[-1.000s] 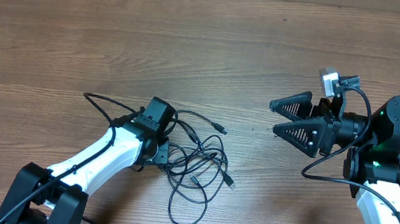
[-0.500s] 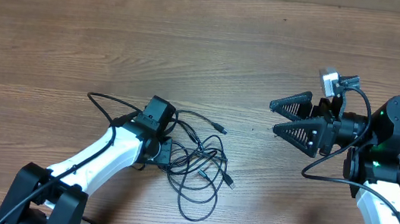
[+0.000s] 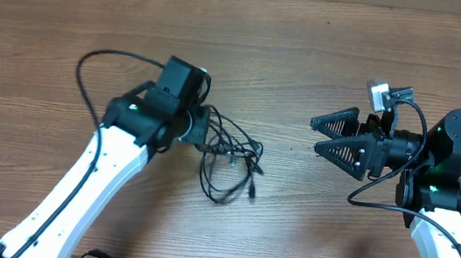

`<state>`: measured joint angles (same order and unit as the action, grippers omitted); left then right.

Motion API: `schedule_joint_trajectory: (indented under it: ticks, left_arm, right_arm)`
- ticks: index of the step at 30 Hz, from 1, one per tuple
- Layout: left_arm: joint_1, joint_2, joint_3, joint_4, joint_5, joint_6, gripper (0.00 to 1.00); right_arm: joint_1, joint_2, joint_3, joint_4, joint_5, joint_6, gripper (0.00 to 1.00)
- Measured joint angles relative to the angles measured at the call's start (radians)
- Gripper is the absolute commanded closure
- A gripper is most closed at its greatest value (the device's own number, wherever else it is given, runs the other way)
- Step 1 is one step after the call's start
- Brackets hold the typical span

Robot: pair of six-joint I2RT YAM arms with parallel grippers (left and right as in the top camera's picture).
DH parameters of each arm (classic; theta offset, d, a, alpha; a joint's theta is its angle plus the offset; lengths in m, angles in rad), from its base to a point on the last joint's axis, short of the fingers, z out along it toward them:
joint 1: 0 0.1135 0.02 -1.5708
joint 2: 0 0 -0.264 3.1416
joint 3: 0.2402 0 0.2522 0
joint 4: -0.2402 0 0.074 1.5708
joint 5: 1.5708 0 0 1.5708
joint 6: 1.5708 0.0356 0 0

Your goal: Untangle cables

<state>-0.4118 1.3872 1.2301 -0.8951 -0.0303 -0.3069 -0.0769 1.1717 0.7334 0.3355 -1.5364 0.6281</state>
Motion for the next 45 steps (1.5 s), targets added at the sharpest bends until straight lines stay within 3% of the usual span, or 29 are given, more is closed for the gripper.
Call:
schedule_joint_trajectory:
  ticks: [9,18,27,30,34,37,40,41,45]
  left_arm:
    - [0.000,-0.161,0.212,0.003,-0.040,0.034,0.96]
    - [0.000,-0.242,0.290,0.026,-0.048,0.056,0.96]
    - [0.000,-0.241,0.290,0.023,-0.049,0.056,0.96]
    - [0.000,-0.241,0.290,0.022,-0.041,0.056,0.96]
    - [0.000,-0.241,0.290,0.018,-0.034,0.056,0.96]
    - [0.000,-0.241,0.290,0.013,-0.034,0.056,0.96]
    - [0.000,-0.241,0.290,0.007,-0.034,0.056,0.96]
    - [0.000,-0.241,0.290,0.007,-0.033,0.056,0.96]
    - [0.000,-0.241,0.290,0.056,0.036,0.060,0.96]
  right_arm:
    - [0.000,0.000,0.000,-0.034,0.000,0.000,0.00]
    - [0.000,0.006,0.000,-0.062,0.003,0.005,0.00]
    - [0.000,0.008,0.016,0.023,0.127,0.236,0.01]
    - [0.000,0.008,0.058,-0.018,0.170,0.280,0.01]
    - [0.001,0.003,0.158,-0.200,0.272,0.276,0.01]
    - [0.003,-0.006,0.258,-0.497,0.409,0.191,0.01]
    - [0.015,-0.008,0.378,-0.842,0.618,0.010,0.01]
    - [0.039,-0.011,0.428,-0.940,0.741,-0.119,0.01]
    - [0.134,-0.017,0.471,-1.089,0.864,-0.380,0.01]
